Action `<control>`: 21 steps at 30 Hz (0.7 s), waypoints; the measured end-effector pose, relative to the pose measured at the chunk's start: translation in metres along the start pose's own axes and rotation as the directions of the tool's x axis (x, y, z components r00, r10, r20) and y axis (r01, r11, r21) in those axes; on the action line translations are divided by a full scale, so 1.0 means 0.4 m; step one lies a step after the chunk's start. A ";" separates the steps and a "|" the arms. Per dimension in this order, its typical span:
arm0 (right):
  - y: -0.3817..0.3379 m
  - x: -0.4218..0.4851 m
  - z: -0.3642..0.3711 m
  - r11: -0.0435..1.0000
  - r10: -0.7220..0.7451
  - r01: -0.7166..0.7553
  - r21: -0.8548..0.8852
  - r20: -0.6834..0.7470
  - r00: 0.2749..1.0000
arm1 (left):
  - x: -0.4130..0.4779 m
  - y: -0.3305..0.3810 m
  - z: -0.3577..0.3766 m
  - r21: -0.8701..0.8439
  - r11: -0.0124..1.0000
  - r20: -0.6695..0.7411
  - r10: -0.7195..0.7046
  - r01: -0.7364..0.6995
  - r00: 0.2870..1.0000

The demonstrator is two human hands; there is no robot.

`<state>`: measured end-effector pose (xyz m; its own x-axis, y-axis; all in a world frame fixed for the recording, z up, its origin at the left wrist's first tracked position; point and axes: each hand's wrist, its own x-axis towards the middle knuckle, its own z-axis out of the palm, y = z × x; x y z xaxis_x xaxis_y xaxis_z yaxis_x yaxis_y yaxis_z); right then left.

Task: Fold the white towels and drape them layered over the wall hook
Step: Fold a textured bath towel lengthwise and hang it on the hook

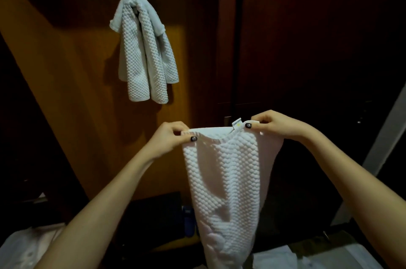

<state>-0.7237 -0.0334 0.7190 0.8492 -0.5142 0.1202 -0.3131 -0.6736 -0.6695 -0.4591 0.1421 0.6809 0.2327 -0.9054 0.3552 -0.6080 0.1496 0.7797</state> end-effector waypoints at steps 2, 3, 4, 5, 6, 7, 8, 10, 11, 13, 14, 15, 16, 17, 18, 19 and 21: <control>0.027 -0.023 -0.013 0.998 0.048 -0.047 -0.032 0.035 0.998 | 0.018 0.012 0.007 -0.016 1.000 -0.043 0.010 -0.011 0.999; 0.046 -0.035 -0.015 0.996 0.074 -0.072 -0.048 0.041 0.996 | 0.026 0.016 0.009 -0.030 0.999 -0.065 0.012 -0.014 0.998; 0.065 -0.048 -0.012 0.994 0.099 -0.097 -0.058 0.043 0.994 | 0.032 0.020 0.010 -0.039 0.999 -0.090 0.012 -0.016 0.996; 0.084 -0.059 -0.004 0.991 0.123 -0.120 -0.063 0.044 0.991 | 0.038 0.024 0.011 -0.040 0.999 -0.111 0.013 -0.018 0.994; 0.099 -0.068 0.009 0.988 0.144 -0.140 -0.065 0.046 0.989 | 0.043 0.029 0.011 -0.034 0.999 -0.126 0.012 -0.017 0.992; 0.110 -0.072 0.026 0.985 0.161 -0.158 -0.067 0.048 0.986 | 0.046 0.034 0.011 -0.019 1.000 -0.133 0.015 -0.018 0.991; 0.117 -0.073 0.044 0.983 0.175 -0.171 -0.073 0.048 0.983 | 0.048 0.039 0.010 -0.002 1.000 -0.138 0.019 -0.020 0.990; 0.118 -0.062 0.077 0.977 0.192 -0.189 -0.098 0.018 0.981 | 0.048 0.044 0.003 0.033 0.999 -0.153 0.015 -0.010 0.988; 0.115 -0.053 0.090 0.976 0.193 -0.193 -0.105 -0.007 0.981 | 0.045 0.045 -0.006 0.056 0.998 -0.166 0.006 0.003 0.986; 0.100 -0.035 0.107 0.977 0.182 -0.186 -0.103 -0.042 0.982 | 0.038 0.042 -0.028 0.126 0.991 -0.204 -0.008 0.035 0.979; 0.088 -0.026 0.112 0.979 0.171 -0.176 -0.108 -0.050 0.984 | 0.033 0.038 -0.041 0.170 0.984 -0.228 -0.016 0.056 0.974; 0.077 -0.017 0.117 0.979 0.160 -0.166 -0.115 -0.059 0.985 | 0.027 0.035 -0.055 0.219 0.972 -0.253 -0.024 0.082 0.967; 0.063 -0.009 0.121 0.980 0.149 -0.158 -0.122 -0.078 0.986 | 0.021 0.031 -0.069 0.274 0.956 -0.280 -0.026 0.106 0.960; 0.051 0.001 0.126 0.981 0.137 -0.150 -0.127 -0.108 0.985 | 0.013 0.028 -0.082 0.335 0.934 -0.304 -0.017 0.124 0.952; 0.038 0.010 0.133 0.981 0.122 -0.142 -0.129 -0.147 0.982 | 0.004 0.025 -0.095 0.393 0.910 -0.323 -0.001 0.135 0.946; 0.026 0.020 0.139 0.983 0.105 -0.131 -0.131 -0.190 0.976 | -0.006 0.024 -0.106 0.443 0.886 -0.335 0.019 0.139 0.942; 0.006 0.038 0.152 0.984 0.057 -0.100 -0.146 -0.274 0.960 | -0.026 0.020 -0.129 0.509 0.850 -0.336 0.055 0.132 0.940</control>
<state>-0.6857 -0.0107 0.6748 0.6808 -0.6777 0.2779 -0.4554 -0.6888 -0.5641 -0.4272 0.1733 0.7099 0.4405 -0.7095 0.5501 -0.8728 -0.1950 0.4474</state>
